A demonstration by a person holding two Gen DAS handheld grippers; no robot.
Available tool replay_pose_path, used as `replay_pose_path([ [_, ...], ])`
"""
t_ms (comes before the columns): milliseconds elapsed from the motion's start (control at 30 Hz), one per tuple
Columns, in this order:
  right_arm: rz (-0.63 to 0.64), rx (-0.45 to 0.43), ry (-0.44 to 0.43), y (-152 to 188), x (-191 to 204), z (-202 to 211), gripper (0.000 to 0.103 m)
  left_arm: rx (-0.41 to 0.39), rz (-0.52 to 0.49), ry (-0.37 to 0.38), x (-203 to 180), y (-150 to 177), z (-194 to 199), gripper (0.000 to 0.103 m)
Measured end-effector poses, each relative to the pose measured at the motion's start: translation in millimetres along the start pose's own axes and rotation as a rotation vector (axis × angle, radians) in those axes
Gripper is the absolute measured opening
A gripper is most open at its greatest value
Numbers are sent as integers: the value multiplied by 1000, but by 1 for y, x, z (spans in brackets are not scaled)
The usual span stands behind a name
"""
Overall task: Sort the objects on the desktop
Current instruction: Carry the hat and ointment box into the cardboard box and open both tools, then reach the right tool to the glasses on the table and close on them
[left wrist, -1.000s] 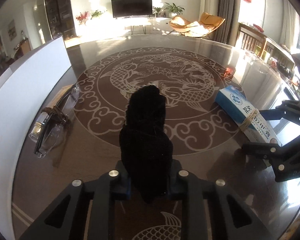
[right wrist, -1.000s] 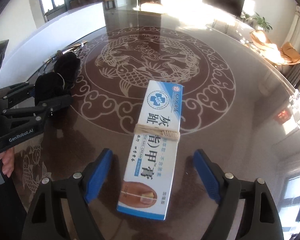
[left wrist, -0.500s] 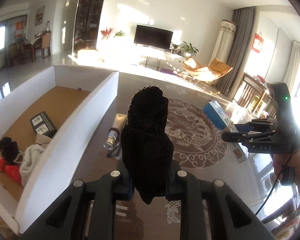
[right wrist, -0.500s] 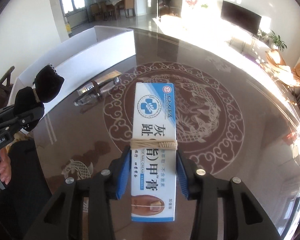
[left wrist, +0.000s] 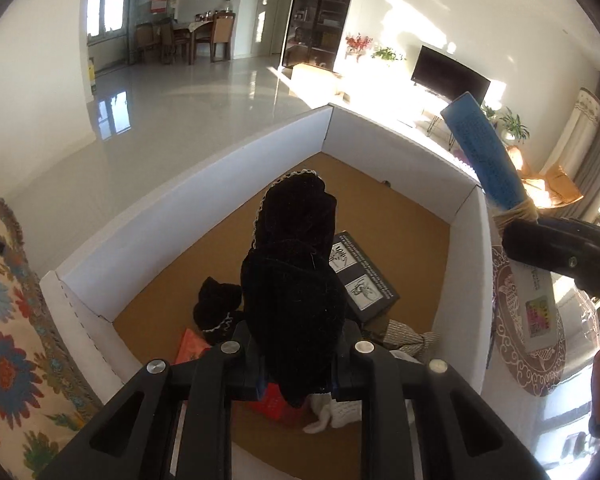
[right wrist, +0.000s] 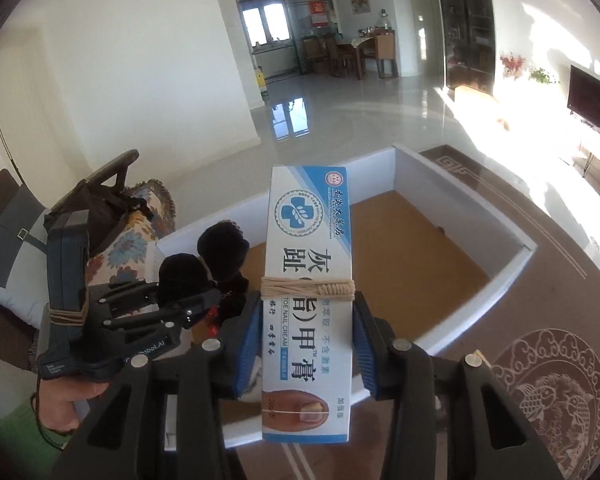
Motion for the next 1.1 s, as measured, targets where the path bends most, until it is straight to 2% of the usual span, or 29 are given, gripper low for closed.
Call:
replay_pose_path([
  [100,12,59,-36,-5,26,-58,43,54,19,-52,21,7,-19,23],
  [133,8,78,-49,-3,34,-73,44,67,20,-76,27,10,-24,27],
  [167,-6,96,-70,1,39,-88,45,75,27,-100,33,12,-28,40],
  [200,-27,111,-101,5,41,-101,51,81,34,-125,39,14,-31,51],
  [233,-45,123,-126,10,44,-109,59,71,35,-139,43,15,-31,71],
  [267,-55,125,-124,14,44,-113,72,38,18,-135,41,15,-26,76],
  [333,-64,77,-112,18,39,-103,76,-13,10,-160,43,17,-15,83],
  [433,-63,7,-91,25,27,-71,77,-66,28,-75,31,23,4,83],
  [500,-43,-50,-36,37,13,-34,91,-97,24,-6,16,29,18,83],
  [567,-19,-95,69,62,-8,4,103,-118,-12,62,-18,43,32,83],
  [633,-9,-105,188,101,-33,40,103,-119,-85,141,-63,52,50,83],
  [733,-54,-11,302,185,-70,75,103,-102,-248,222,-131,85,61,85],
  [833,-117,139,354,277,-97,92,103,-39,-395,250,-183,127,51,89],
  [933,-193,192,388,337,-109,108,103,46,-475,218,-215,168,20,89],
  [1033,-298,164,367,359,-116,113,103,142,-451,154,-219,196,-18,89],
  [1100,-341,140,346,352,-120,105,103,181,-377,154,-209,201,-30,89],
])
Point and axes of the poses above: each gripper's, at about its wrist camera, not at the fingertips, and z roughly against the way its jaws point, x to its left, y to its underside, the point moved 9 cm from there along -z, roughly the way its jaws point, and after that the axes turned 12 degrees about z, right-handed, at the moved point
